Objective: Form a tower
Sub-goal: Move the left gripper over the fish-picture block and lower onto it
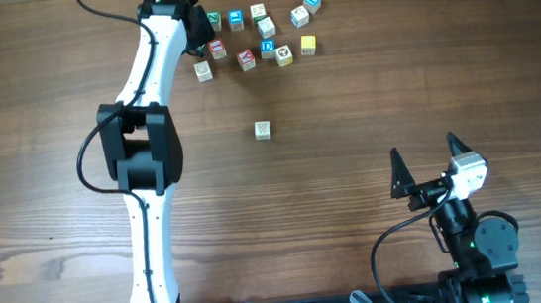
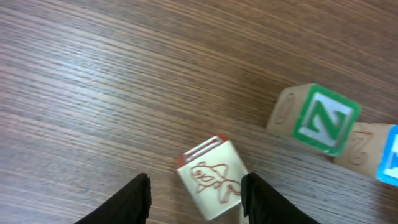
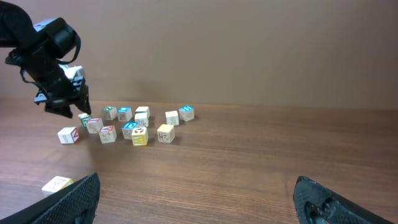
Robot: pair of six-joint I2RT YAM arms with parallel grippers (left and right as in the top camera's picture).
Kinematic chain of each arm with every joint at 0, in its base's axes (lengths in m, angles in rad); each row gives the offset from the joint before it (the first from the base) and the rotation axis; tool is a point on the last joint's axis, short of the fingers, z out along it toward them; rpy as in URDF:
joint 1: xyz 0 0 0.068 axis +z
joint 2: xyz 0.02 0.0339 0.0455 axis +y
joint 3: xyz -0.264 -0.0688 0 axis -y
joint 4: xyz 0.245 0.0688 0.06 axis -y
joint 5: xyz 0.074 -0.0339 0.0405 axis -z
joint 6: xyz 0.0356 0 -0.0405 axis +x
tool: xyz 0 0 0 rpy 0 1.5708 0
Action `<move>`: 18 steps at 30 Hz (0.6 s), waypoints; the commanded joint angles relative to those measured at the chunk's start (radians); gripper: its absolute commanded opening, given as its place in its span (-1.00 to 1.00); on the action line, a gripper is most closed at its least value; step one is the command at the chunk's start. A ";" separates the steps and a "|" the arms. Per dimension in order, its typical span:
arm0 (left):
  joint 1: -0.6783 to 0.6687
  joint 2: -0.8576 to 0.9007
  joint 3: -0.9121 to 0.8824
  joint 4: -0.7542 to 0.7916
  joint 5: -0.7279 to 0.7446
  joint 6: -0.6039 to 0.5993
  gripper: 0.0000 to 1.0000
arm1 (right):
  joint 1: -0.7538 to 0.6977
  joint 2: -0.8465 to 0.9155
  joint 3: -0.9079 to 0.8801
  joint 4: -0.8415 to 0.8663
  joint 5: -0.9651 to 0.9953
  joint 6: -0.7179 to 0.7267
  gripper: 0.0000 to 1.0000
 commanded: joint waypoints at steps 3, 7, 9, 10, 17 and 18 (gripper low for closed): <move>0.012 0.024 -0.006 -0.027 -0.072 -0.001 0.02 | -0.006 -0.005 -0.001 0.005 0.018 0.013 1.00; 0.013 0.024 -0.006 -0.009 -0.084 -0.002 0.09 | -0.006 -0.005 -0.001 0.005 0.018 0.013 1.00; 0.013 0.024 -0.006 0.023 -0.080 -0.002 0.19 | -0.006 -0.005 -0.001 0.005 0.018 0.013 0.99; 0.013 0.024 -0.006 0.038 -0.073 -0.002 0.20 | -0.006 -0.005 -0.001 0.005 0.018 0.014 1.00; 0.005 0.026 -0.006 0.036 -0.010 -0.032 0.15 | -0.006 -0.005 -0.001 0.005 0.018 0.014 0.99; 0.003 0.028 -0.008 0.036 -0.010 -0.032 0.15 | -0.006 -0.005 -0.001 0.005 0.018 0.014 0.99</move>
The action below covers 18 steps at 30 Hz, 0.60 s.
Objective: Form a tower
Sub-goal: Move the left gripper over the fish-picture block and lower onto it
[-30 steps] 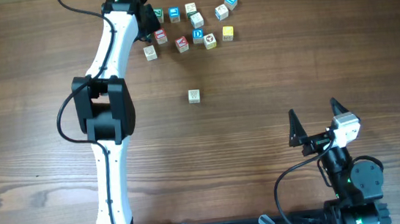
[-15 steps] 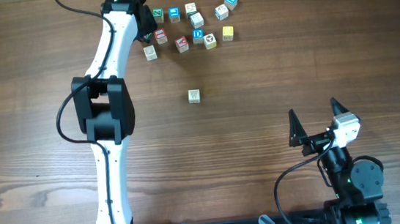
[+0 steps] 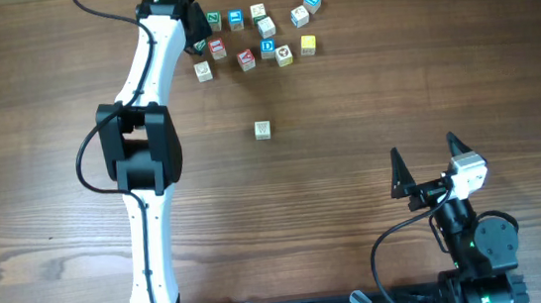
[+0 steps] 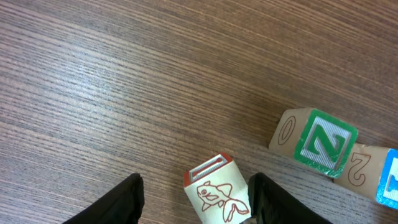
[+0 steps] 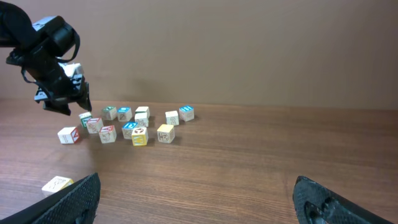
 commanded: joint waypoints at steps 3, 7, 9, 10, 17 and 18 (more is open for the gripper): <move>0.000 0.032 -0.009 -0.017 0.016 -0.023 0.17 | -0.006 -0.005 -0.001 0.005 0.018 0.013 1.00; 0.000 0.056 -0.009 -0.040 0.016 -0.023 0.33 | -0.006 -0.005 -0.001 0.005 0.018 0.013 0.99; 0.000 0.066 -0.009 -0.034 0.016 -0.023 0.38 | -0.006 -0.005 -0.001 0.005 0.018 0.013 0.99; 0.000 0.066 -0.009 -0.033 0.016 -0.023 0.38 | -0.006 -0.005 -0.001 0.005 0.018 0.013 0.99; 0.000 0.066 -0.009 -0.057 0.015 -0.015 0.22 | -0.006 -0.005 -0.001 0.005 0.018 0.013 1.00; 0.000 0.066 -0.009 -0.061 0.015 -0.015 0.22 | -0.006 -0.005 -0.001 0.005 0.018 0.013 0.99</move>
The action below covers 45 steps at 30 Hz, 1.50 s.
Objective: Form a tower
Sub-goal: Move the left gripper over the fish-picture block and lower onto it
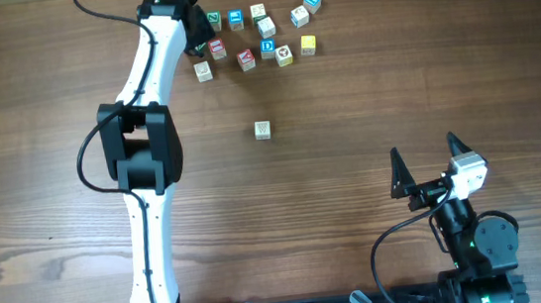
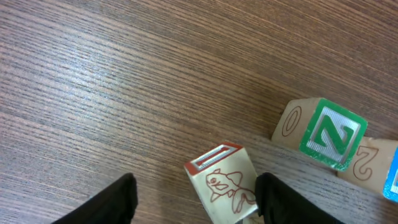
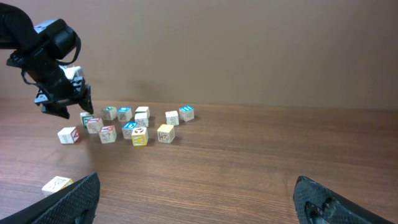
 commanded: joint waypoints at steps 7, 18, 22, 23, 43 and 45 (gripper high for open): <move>0.002 0.054 -0.011 -0.061 -0.054 0.006 0.21 | -0.006 -0.005 -0.001 0.005 0.018 0.013 0.99; 0.003 0.006 -0.010 0.034 -0.047 0.005 0.42 | -0.006 -0.005 -0.001 0.005 0.018 0.013 1.00; 0.001 0.007 -0.010 0.037 0.009 0.005 0.37 | -0.006 -0.005 -0.001 0.005 0.018 0.013 1.00; 0.000 0.007 -0.010 0.032 0.048 0.005 0.31 | -0.006 -0.005 -0.001 0.005 0.018 0.013 0.99; 0.003 0.010 -0.011 -0.081 -0.072 0.090 0.13 | -0.006 -0.005 -0.001 0.005 0.018 0.013 1.00; 0.003 0.010 -0.011 -0.077 -0.073 0.090 0.13 | -0.006 -0.005 -0.001 0.005 0.018 0.013 1.00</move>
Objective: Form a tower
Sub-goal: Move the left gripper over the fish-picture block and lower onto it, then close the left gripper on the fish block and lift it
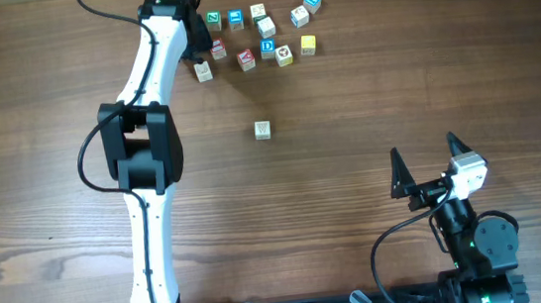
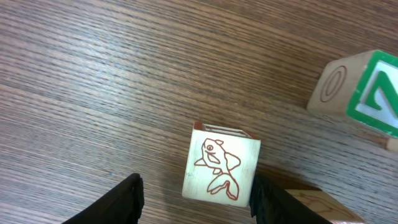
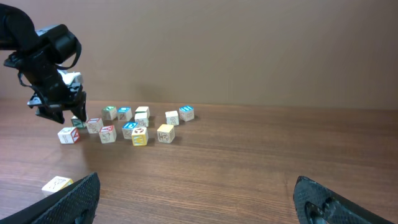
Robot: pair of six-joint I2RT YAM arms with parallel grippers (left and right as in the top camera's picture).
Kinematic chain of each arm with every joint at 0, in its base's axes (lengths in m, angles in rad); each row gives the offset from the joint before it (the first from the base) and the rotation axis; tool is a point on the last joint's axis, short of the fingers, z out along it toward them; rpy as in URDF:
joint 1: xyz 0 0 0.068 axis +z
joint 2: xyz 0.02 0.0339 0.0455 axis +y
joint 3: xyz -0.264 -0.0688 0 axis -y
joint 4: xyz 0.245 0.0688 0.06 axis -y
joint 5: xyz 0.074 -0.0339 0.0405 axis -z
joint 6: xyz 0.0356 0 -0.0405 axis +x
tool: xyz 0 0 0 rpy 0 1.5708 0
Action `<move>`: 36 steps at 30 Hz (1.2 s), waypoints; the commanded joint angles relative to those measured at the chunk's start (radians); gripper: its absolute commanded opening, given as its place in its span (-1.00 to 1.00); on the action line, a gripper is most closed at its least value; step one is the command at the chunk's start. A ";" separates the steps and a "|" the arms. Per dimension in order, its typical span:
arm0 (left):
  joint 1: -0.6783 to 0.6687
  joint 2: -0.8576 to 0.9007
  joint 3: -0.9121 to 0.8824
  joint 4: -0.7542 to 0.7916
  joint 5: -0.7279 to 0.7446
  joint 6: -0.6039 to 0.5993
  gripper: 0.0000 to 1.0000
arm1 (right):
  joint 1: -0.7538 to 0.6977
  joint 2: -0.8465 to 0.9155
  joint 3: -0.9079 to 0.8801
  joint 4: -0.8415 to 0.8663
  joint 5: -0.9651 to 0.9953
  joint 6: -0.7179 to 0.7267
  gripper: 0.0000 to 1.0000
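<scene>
A wooden block with a red fish drawing (image 2: 222,163) lies flat on the table between the open fingers of my left gripper (image 2: 196,185), close to the right finger (image 2: 268,200). In the overhead view the left gripper (image 1: 196,42) is at the left edge of the block cluster at the far side, by the red-edged fish block (image 1: 218,49). A green Z block (image 2: 368,93) lies beyond to the right. A lone pale block (image 1: 262,129) sits mid-table. My right gripper (image 1: 427,169) stands open near the front right, holding nothing.
Several more letter blocks (image 1: 267,27) in blue, yellow, red and white are scattered close together at the far side. Another plain wooden block (image 2: 317,210) lies just right of the left gripper's right finger. The left arm (image 1: 140,144) stretches across the table's left half.
The left wrist has shifted: the fish block now shows square-on and higher between the fingers, and the Z block has slid to the view's upper right. The right arm has not moved.
The left gripper stayed open over the fish block at the cluster's left edge through all the moments, shifting a little each time. The block showed tilted in the view at first and now lies squarely between the fingers. No block has left the table.
</scene>
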 commanded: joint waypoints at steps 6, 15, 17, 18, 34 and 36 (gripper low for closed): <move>0.006 0.010 -0.010 0.039 -0.040 0.053 -0.14 | -0.006 -0.005 -0.001 0.005 0.018 0.013 1.00; 0.008 0.011 -0.010 0.037 0.026 0.110 -0.16 | -0.006 -0.005 -0.001 0.005 0.018 0.013 0.99; 0.008 0.011 -0.010 0.033 0.039 0.146 -0.10 | -0.006 -0.005 -0.001 0.005 0.018 0.014 0.99; 0.009 0.011 -0.010 0.030 0.038 0.158 -0.10 | -0.006 -0.005 -0.001 0.005 0.018 0.014 1.00; 0.039 0.013 -0.010 0.043 0.055 0.153 -0.15 | -0.006 -0.005 -0.001 0.005 0.018 0.013 1.00; 0.039 0.013 -0.010 0.046 0.055 0.153 -0.15 | -0.006 -0.005 -0.001 0.005 0.018 0.013 0.99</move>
